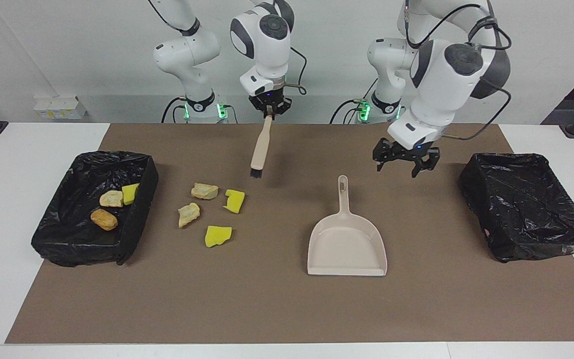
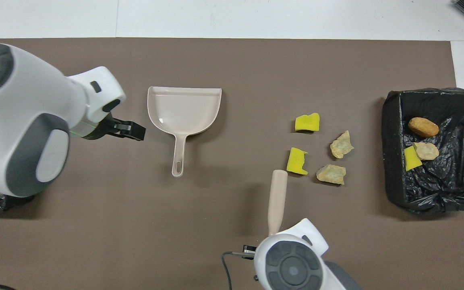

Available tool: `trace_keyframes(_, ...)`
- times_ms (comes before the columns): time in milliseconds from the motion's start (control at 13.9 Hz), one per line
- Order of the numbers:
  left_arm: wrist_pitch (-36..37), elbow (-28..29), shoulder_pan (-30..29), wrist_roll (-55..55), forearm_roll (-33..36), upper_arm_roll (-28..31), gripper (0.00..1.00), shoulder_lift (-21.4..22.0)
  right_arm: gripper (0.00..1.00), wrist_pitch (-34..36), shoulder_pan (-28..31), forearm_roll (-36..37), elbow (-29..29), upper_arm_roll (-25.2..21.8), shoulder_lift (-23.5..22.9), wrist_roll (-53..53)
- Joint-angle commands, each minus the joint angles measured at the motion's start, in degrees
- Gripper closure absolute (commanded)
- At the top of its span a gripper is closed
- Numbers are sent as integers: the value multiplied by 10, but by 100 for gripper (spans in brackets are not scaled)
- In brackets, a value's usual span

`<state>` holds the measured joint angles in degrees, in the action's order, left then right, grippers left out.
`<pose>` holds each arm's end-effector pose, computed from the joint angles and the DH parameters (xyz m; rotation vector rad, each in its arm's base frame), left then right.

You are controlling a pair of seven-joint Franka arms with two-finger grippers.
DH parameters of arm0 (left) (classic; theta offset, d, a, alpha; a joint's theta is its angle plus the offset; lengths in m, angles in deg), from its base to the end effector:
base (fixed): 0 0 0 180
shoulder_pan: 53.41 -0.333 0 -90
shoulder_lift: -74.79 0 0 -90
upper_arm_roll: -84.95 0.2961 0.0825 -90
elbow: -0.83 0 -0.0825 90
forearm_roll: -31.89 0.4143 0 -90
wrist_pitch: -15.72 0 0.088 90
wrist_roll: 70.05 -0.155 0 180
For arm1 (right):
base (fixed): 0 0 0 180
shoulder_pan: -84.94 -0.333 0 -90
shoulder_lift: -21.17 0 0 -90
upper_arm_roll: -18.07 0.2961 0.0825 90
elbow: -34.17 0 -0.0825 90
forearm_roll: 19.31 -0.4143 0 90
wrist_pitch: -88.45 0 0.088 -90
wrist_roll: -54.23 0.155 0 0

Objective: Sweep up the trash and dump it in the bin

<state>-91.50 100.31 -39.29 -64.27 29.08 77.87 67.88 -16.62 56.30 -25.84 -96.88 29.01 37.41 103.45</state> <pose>0.5845 -0.2310 0.4263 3.0532 -0.3898 0.0007 0.3526 0.3084 0.3714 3.0312 -0.3342 -0.2480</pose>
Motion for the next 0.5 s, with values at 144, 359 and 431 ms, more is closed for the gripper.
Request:
trace_keyframes(144,-139,89,82,49,7,9,0,-48,100,-8,92,32,-28,4,3,-72)
trace_keyframes(359,-153,119,94,46,7,9,0,-45,100,-6,135,92,-50,4,8,-80)
trace_keyframes(431,-152,128,99,49,7,9,0,-42,100,-7,166,95,-54,4,8,-94)
